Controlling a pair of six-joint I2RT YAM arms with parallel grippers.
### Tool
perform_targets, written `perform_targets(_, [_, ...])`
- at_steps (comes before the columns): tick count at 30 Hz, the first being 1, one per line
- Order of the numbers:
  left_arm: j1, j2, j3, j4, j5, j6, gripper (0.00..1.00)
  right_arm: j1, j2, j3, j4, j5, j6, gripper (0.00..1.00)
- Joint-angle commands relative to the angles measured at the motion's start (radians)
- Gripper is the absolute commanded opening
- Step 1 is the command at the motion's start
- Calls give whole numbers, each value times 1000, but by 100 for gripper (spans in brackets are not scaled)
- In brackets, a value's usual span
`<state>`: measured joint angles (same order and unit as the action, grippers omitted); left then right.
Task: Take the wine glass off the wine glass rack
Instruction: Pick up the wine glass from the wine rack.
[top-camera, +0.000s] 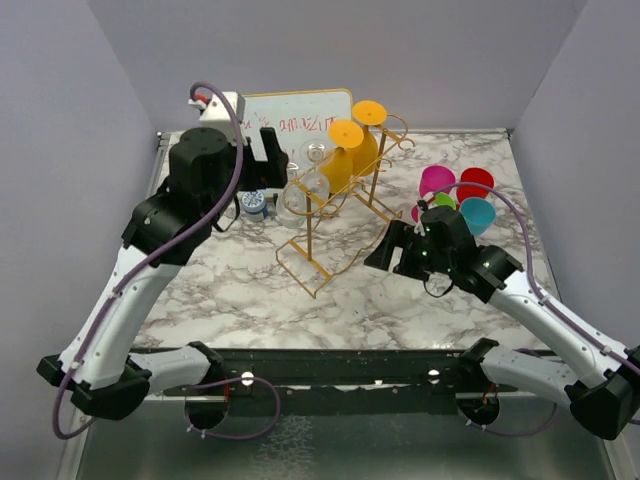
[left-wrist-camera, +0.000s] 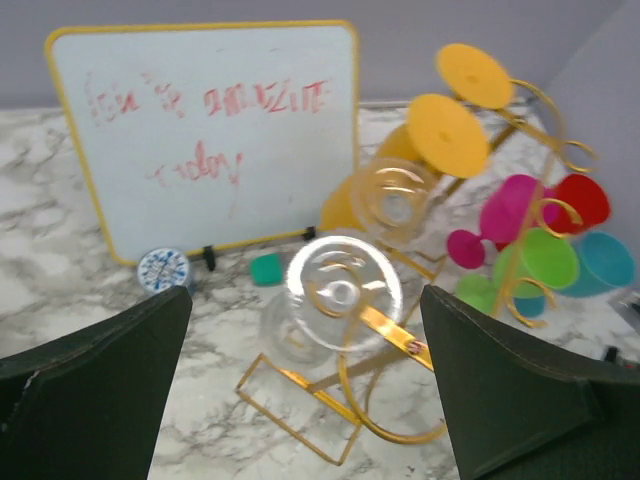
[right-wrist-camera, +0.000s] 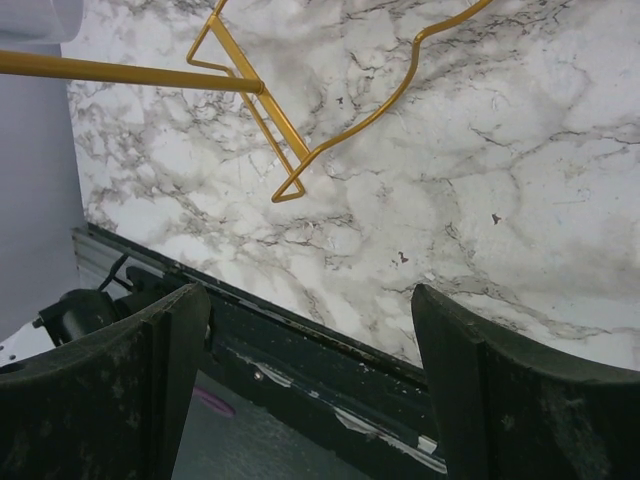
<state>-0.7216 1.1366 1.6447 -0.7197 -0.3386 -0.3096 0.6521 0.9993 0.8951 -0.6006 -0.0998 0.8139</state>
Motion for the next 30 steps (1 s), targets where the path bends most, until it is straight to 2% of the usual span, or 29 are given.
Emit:
perform_targets(1, [289, 76, 13, -15, 323, -26, 99, -6, -27, 37, -57, -22, 0, 87])
perform_targets(4, [370, 97, -3, 35, 477, -49, 99, -7, -50, 38, -69, -12, -1, 87])
perform_targets(8, [448, 98, -50, 100, 657, -94, 92, -6, -72, 31, -78, 4, 6, 87])
perform_targets(11, [491, 87, -94, 142, 758, -122, 83, -7, -73, 25, -78, 5, 9, 87])
perform_targets(14, [521, 95, -139, 165, 860, -138, 77, -6, -66, 24, -75, -6, 8, 87])
perform_targets(16, [529, 99, -162, 166, 875, -141, 70, -6, -61, 27, -77, -10, 6, 87])
perform_targets(19, [531, 93, -191, 177, 861, -143, 69, -6, -62, 27, -78, -7, 6, 87])
perform_targets(23, [531, 115, -198, 193, 918, -141, 66, -7, -64, 17, -60, -9, 16, 87])
perform_targets(30, [531, 119, -210, 215, 940, -141, 50, -6, -60, 9, -64, -4, 16, 87])
